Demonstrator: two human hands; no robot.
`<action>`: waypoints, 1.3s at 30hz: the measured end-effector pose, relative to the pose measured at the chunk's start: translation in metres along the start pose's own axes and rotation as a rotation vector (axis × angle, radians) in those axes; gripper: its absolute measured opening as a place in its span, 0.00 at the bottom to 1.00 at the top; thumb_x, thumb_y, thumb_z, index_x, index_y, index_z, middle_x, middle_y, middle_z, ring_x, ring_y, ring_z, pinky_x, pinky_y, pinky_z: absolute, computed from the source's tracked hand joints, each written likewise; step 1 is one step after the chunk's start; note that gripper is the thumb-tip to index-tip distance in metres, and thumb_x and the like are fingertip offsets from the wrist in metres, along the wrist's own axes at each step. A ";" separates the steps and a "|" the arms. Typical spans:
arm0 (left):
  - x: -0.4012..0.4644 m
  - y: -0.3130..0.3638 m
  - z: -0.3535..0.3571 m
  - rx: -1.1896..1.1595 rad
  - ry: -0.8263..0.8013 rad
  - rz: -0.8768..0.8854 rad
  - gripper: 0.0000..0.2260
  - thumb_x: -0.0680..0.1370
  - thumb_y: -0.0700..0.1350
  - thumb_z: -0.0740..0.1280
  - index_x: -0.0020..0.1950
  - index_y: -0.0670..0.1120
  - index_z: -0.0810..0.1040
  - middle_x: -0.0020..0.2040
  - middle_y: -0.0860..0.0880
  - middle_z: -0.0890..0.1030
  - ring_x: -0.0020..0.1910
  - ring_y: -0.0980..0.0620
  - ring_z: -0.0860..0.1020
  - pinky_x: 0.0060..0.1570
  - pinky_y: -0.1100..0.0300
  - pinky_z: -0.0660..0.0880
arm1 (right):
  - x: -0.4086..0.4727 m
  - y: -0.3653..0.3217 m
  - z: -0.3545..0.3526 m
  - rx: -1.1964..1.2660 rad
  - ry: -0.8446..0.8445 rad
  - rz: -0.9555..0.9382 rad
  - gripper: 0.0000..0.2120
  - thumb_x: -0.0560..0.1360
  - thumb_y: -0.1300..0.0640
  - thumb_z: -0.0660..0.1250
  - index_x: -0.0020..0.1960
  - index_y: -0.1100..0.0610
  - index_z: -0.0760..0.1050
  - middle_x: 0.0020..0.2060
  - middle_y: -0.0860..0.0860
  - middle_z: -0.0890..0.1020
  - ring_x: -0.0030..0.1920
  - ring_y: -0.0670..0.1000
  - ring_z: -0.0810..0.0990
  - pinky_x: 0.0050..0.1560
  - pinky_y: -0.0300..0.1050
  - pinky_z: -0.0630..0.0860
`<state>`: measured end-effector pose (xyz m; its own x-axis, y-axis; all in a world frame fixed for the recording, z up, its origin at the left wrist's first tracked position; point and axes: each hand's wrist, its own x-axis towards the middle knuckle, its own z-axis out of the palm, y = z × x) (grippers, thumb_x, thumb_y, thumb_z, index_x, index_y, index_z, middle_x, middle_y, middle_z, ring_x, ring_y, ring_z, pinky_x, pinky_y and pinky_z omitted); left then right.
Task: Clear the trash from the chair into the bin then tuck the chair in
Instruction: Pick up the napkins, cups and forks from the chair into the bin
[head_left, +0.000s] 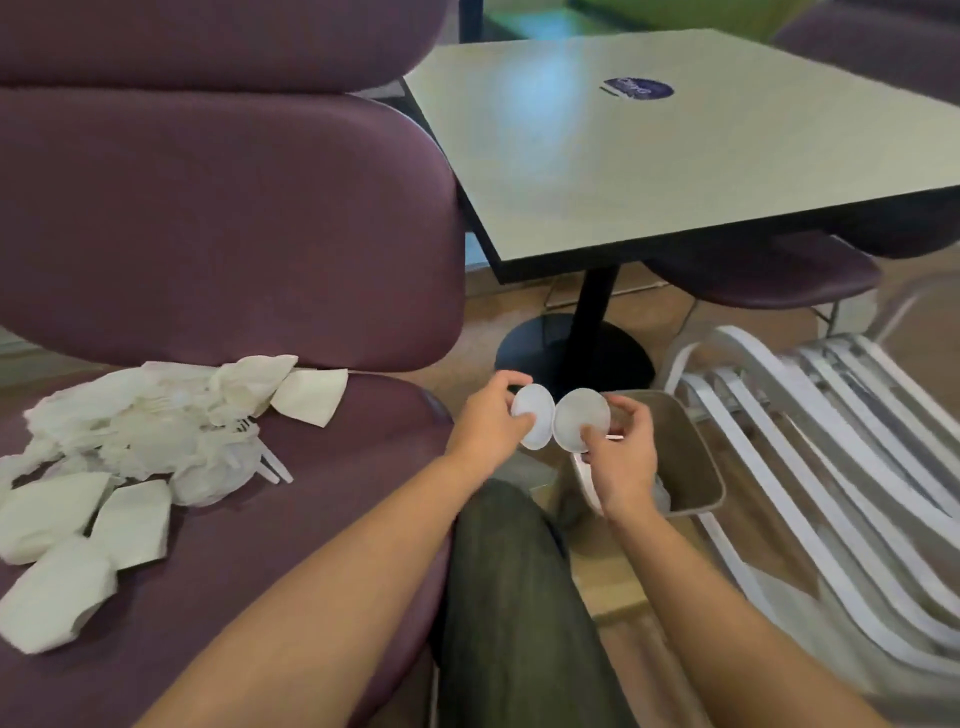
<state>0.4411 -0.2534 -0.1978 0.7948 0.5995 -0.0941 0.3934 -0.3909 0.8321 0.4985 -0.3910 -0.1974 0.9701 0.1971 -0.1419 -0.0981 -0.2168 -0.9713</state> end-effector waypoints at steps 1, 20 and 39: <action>0.004 0.005 0.015 0.011 -0.020 0.002 0.19 0.75 0.41 0.70 0.64 0.53 0.72 0.45 0.55 0.78 0.49 0.51 0.78 0.50 0.51 0.78 | 0.006 0.003 -0.010 -0.024 0.025 0.002 0.19 0.73 0.67 0.67 0.59 0.50 0.70 0.48 0.47 0.78 0.50 0.51 0.78 0.54 0.55 0.79; 0.027 0.009 0.150 0.053 -0.337 -0.167 0.24 0.82 0.58 0.54 0.76 0.49 0.64 0.72 0.46 0.71 0.70 0.45 0.70 0.69 0.49 0.66 | 0.067 0.065 -0.063 -0.488 -0.082 0.237 0.20 0.79 0.57 0.63 0.70 0.60 0.68 0.64 0.58 0.77 0.64 0.58 0.75 0.60 0.46 0.70; -0.028 -0.064 -0.075 0.118 0.273 -0.178 0.10 0.80 0.51 0.61 0.59 0.56 0.78 0.55 0.55 0.82 0.54 0.53 0.78 0.52 0.58 0.73 | -0.012 -0.008 0.097 -0.451 -0.436 -0.100 0.11 0.77 0.56 0.64 0.58 0.52 0.78 0.54 0.50 0.82 0.54 0.51 0.79 0.55 0.47 0.76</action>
<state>0.3592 -0.1925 -0.2075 0.5619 0.8243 -0.0694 0.5784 -0.3316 0.7453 0.4660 -0.2990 -0.2066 0.7806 0.5880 -0.2120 0.1837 -0.5400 -0.8213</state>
